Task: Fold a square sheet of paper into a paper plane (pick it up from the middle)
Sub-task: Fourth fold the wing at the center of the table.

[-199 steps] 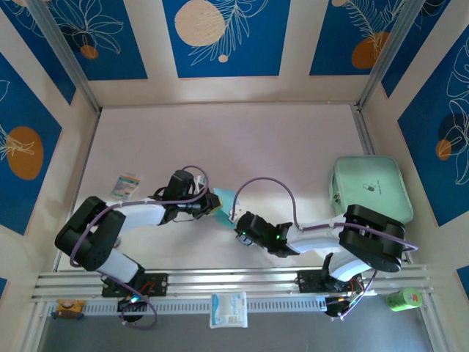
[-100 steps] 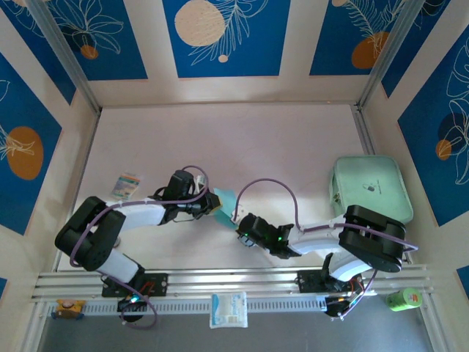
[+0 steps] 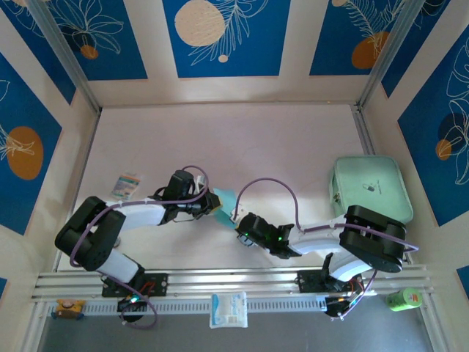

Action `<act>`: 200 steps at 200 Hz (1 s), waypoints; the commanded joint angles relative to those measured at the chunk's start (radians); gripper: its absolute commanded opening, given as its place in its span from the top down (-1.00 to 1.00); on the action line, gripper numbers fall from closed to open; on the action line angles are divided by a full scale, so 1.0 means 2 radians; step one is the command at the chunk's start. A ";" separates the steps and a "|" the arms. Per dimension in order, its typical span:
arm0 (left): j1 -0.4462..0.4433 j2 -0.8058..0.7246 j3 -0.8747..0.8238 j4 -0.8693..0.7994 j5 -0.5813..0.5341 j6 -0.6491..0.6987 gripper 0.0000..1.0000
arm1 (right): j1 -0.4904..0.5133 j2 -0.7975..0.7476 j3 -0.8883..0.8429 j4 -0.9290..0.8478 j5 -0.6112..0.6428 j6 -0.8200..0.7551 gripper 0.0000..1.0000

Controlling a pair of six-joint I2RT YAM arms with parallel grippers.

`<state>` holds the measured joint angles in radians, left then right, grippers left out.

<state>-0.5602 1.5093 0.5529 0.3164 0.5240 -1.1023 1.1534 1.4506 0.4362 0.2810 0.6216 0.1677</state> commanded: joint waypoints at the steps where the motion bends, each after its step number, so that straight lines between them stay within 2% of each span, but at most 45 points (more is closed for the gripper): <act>1: 0.002 0.000 0.013 -0.003 0.009 -0.001 0.89 | -0.001 -0.004 0.000 0.011 0.002 0.010 0.66; 28: 0.002 -0.002 0.013 -0.004 0.008 -0.001 0.87 | -0.002 -0.004 0.001 0.008 0.000 0.014 0.75; 51: 0.002 -0.003 0.013 -0.006 0.007 -0.002 0.76 | -0.003 -0.001 0.001 0.007 -0.008 0.027 0.83; 71: 0.002 -0.011 0.013 -0.009 0.001 -0.005 0.51 | -0.005 0.007 0.004 0.000 -0.018 0.048 0.88; 89: 0.002 -0.026 0.013 -0.026 -0.012 -0.001 0.17 | -0.007 0.015 0.004 0.002 -0.028 0.070 0.89; 107: 0.002 -0.046 0.014 -0.048 -0.027 0.002 -0.04 | -0.008 0.026 0.006 -0.002 -0.031 0.092 0.89; 130: 0.002 -0.071 0.015 -0.085 -0.050 0.009 -0.15 | -0.011 0.038 0.008 -0.001 -0.041 0.117 0.89; 148: 0.003 -0.085 0.015 -0.101 -0.061 0.014 -0.17 | -0.021 0.040 0.007 0.007 -0.065 0.136 0.89; 170: 0.002 -0.089 0.020 -0.111 -0.060 0.020 -0.12 | -0.049 0.038 0.002 0.015 -0.123 0.172 0.91; 200: 0.002 -0.079 0.020 -0.097 -0.049 0.019 0.24 | -0.095 0.040 -0.007 0.039 -0.218 0.218 0.92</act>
<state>-0.5602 1.3449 0.5705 0.1356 0.4240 -1.0855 1.0180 1.5085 0.4465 0.3523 0.3756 0.4915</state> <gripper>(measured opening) 0.437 0.053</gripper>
